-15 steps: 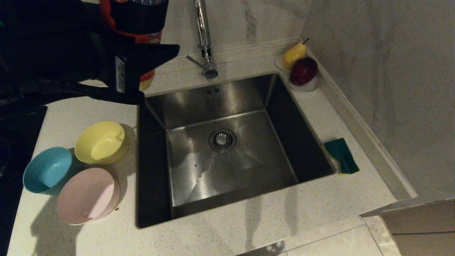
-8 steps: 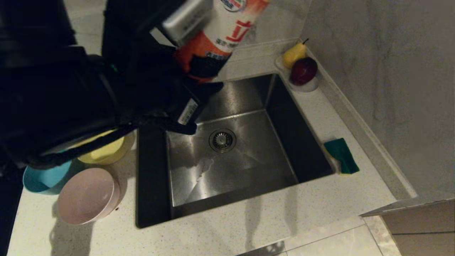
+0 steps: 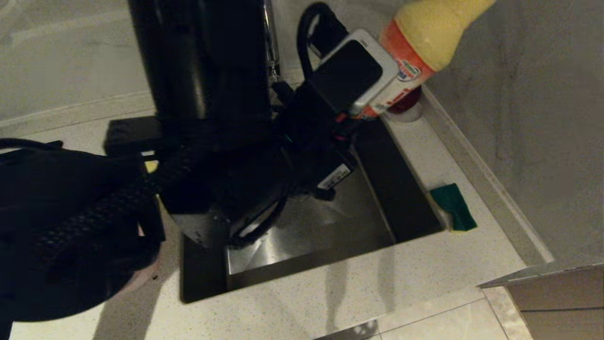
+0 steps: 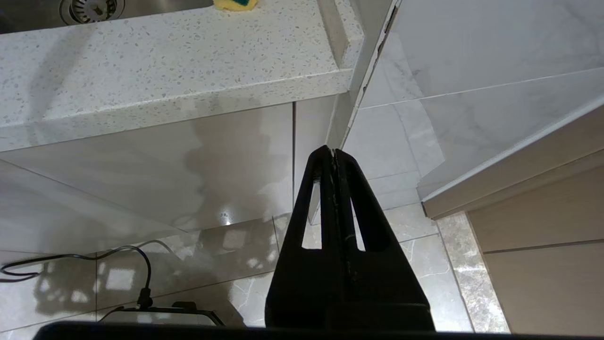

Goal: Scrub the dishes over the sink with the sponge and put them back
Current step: Squeeze it onto the sponge

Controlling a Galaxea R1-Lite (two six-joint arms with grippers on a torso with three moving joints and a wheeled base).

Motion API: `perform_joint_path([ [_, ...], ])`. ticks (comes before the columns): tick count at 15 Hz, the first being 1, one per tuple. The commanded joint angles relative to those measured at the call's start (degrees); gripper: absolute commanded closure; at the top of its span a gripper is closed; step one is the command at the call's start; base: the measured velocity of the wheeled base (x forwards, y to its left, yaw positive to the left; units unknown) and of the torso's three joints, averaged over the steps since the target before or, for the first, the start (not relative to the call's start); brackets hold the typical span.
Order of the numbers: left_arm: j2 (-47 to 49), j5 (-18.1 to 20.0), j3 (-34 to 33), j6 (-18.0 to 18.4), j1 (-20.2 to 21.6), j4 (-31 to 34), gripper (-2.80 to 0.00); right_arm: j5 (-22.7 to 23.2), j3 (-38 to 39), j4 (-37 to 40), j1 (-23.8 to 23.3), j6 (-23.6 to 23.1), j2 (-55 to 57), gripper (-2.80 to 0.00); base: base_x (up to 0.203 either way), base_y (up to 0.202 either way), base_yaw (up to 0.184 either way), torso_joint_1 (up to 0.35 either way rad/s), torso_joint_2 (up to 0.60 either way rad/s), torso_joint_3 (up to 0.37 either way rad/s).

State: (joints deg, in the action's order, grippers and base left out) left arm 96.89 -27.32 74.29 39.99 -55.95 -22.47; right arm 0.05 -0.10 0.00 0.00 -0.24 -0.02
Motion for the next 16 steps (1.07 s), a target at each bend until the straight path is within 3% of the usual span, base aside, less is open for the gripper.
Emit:
perform_joint_path([
  [1,5.6,-1.4,0.4,0.4,-0.5,-0.6,0.0,0.0,0.0,0.0,0.0,0.0,0.0,0.0,0.0,0.0,0.0,0.0,0.0,0.0],
  [4,9.9,-4.5,1.1,0.3,-0.5,-0.9,0.0,0.0,0.0,0.0,0.0,0.0,0.0,0.0,0.0,0.0,0.0,0.0,0.0,0.0],
  [12,22.1,-5.1,13.4,5.8,-1.7,0.0,0.0,0.0,0.0,0.0,0.0,0.0,0.0,0.0,0.0,0.0,0.0,0.0,0.0,0.0],
  [16,26.8,-10.4,17.7,7.7,-2.2,0.2,0.0,0.0,0.0,0.0,0.0,0.0,0.0,0.0,0.0,0.0,0.0,0.0,0.0,0.0],
])
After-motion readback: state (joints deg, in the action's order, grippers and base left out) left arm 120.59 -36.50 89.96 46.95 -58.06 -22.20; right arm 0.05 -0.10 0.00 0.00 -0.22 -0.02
